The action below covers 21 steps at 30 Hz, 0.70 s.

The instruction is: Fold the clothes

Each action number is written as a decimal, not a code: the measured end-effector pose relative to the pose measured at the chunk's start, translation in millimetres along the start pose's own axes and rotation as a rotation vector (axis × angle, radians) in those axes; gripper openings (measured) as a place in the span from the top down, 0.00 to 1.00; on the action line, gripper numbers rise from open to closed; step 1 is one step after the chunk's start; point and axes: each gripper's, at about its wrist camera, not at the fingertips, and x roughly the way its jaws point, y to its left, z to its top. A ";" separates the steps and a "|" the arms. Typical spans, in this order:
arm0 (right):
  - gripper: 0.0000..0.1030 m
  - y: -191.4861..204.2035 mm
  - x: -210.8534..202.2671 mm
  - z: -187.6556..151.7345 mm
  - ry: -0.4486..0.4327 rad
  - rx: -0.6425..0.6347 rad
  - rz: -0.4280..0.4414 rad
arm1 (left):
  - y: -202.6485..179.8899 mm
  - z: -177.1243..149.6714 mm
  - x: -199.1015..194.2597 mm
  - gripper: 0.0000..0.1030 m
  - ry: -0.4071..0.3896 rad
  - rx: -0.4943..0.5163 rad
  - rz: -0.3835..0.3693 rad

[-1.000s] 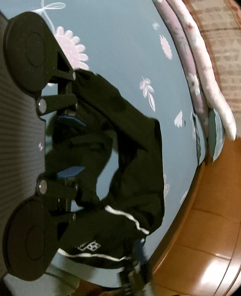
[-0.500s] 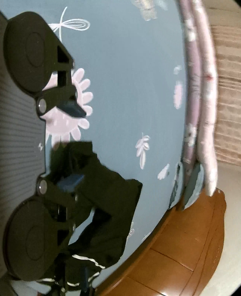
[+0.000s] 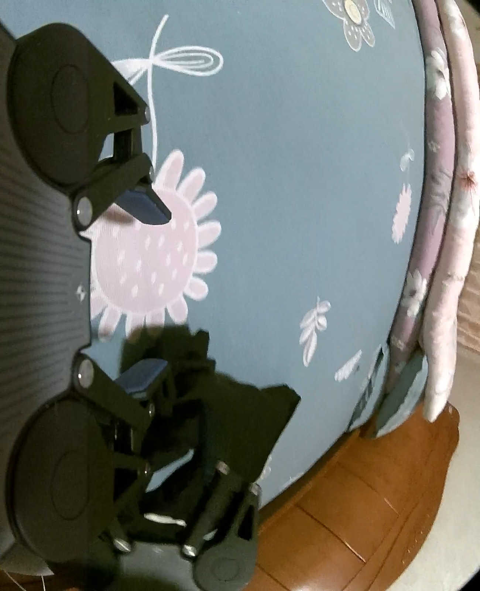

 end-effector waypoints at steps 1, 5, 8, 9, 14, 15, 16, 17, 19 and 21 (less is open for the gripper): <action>0.76 5.9 6.1 1.0 0.015 -0.048 -0.026 | 2.4 -0.1 0.8 0.22 0.002 -0.009 -0.005; 0.92 8.2 8.7 -4.1 0.048 -0.069 -0.059 | 4.5 -0.9 2.3 0.20 -0.008 -0.031 -0.061; 0.94 0.2 -10.8 -17.0 0.052 -0.012 -0.084 | -3.7 -1.9 5.1 0.17 -0.022 -0.020 -0.092; 0.94 -2.5 -21.0 -23.8 0.052 0.016 -0.088 | -6.4 -2.3 6.6 0.17 -0.024 -0.023 -0.113; 0.94 -10.9 -65.7 -65.5 0.085 0.143 -0.100 | -27.0 -5.2 18.6 0.13 -0.023 -0.001 -0.199; 0.94 -11.4 -70.9 -74.7 0.101 0.164 -0.108 | -34.0 -5.7 21.9 0.13 -0.021 0.013 -0.205; 0.94 -11.9 -76.2 -83.9 0.116 0.184 -0.117 | -40.1 -6.1 24.4 0.13 -0.019 0.022 -0.213; 0.94 -12.7 -79.3 -93.0 0.137 0.208 -0.123 | -46.0 -6.5 26.8 0.13 -0.017 0.030 -0.222; 0.94 -13.6 -84.2 -111.2 0.176 0.256 -0.130 | -57.8 -7.6 31.0 0.13 -0.014 0.043 -0.263; 0.94 -12.0 -86.5 -128.2 0.212 0.303 -0.128 | -69.4 -9.0 34.8 0.13 -0.003 0.068 -0.298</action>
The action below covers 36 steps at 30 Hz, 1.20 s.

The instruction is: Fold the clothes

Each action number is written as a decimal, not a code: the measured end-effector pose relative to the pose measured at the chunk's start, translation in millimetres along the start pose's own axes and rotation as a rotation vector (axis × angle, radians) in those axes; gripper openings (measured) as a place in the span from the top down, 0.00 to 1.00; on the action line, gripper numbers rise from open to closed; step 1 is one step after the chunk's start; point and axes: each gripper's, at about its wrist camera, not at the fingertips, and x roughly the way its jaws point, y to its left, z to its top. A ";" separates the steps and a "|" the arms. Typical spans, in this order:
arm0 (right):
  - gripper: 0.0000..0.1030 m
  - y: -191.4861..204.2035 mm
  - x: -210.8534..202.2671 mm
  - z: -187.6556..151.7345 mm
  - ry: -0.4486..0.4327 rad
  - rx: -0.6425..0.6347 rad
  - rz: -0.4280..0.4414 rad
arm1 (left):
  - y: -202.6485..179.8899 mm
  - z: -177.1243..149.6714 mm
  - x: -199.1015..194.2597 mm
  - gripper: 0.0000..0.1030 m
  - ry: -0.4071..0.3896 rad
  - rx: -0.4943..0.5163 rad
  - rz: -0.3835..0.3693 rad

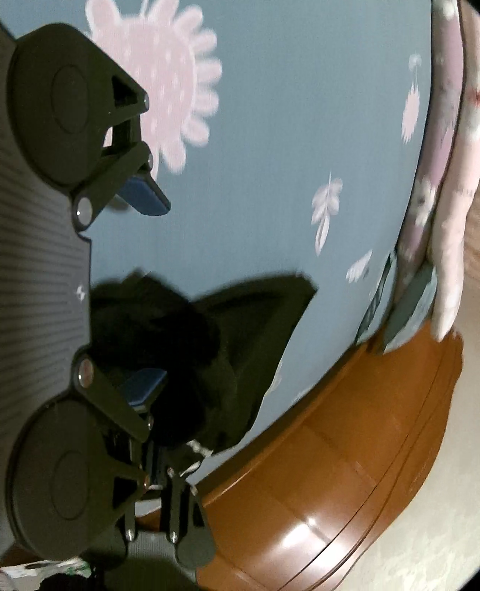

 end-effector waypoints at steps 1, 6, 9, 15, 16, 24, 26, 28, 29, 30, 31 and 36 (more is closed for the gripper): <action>0.94 -0.7 1.6 -7.8 0.022 0.022 0.001 | -4.8 0.3 4.2 0.13 0.007 0.012 -0.002; 0.88 -11.2 -13.6 -22.4 0.009 0.107 0.026 | -18.5 -1.1 24.2 0.13 0.046 0.038 0.006; 0.78 -14.4 -36.0 -10.9 -0.058 0.095 0.022 | -20.2 -3.5 27.7 0.13 0.060 0.045 0.005; 0.50 -30.0 -44.4 47.4 -0.190 0.039 0.068 | -18.8 -6.5 21.9 0.13 0.056 0.050 0.006; 0.44 -31.6 -41.0 58.1 -0.199 0.031 0.091 | -18.6 -7.2 20.6 0.13 0.058 0.052 0.009; 0.43 -21.1 38.8 132.3 0.021 -0.115 0.303 | -17.1 -10.9 6.7 0.13 0.067 0.097 0.033; 0.46 -14.8 56.0 136.5 0.111 -0.166 0.289 | -15.0 -11.1 3.7 0.13 0.070 0.096 0.029; 0.88 -11.2 65.4 137.1 0.170 -0.197 0.279 | -11.8 -10.2 0.6 0.13 0.063 0.086 0.032; 0.88 -11.0 67.1 136.8 0.186 -0.202 0.286 | -10.2 -9.7 -1.0 0.13 0.059 0.081 0.034; 0.89 -11.9 65.3 136.6 0.180 -0.204 0.285 | -8.6 -8.7 -2.5 0.13 0.055 0.074 0.036; 0.89 -13.0 61.2 138.8 0.165 -0.202 0.277 | -7.6 -7.8 -3.9 0.13 0.051 0.070 0.039; 0.89 -36.3 40.9 170.1 0.015 -0.107 0.231 | -6.9 -4.3 -13.6 0.13 0.022 0.064 0.047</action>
